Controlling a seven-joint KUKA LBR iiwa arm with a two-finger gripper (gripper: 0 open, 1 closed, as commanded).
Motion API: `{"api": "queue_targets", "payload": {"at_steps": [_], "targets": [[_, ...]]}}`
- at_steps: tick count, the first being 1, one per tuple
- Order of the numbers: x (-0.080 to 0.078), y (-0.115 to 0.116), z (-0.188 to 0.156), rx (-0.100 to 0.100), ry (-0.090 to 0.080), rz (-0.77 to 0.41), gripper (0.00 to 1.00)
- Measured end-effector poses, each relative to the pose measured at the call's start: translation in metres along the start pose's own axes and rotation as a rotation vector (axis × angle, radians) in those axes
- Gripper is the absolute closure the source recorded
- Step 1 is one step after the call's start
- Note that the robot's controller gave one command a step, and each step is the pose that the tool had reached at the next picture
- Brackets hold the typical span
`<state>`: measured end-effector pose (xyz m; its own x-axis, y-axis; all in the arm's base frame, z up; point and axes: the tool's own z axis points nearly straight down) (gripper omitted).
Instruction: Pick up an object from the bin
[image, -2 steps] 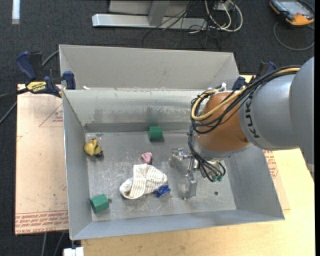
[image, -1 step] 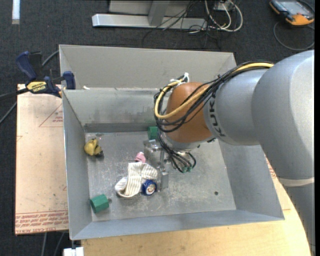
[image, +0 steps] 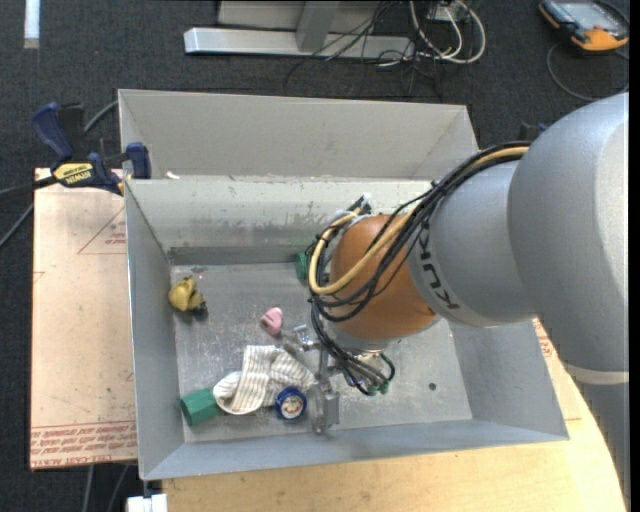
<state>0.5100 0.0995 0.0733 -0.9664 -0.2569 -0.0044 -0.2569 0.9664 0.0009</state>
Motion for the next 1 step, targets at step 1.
{"api": "queue_targets", "payload": {"at_steps": [1], "targets": [[-0.0204,0.0151,0.0033,0.001,-0.012,-0.126,0.0]]}}
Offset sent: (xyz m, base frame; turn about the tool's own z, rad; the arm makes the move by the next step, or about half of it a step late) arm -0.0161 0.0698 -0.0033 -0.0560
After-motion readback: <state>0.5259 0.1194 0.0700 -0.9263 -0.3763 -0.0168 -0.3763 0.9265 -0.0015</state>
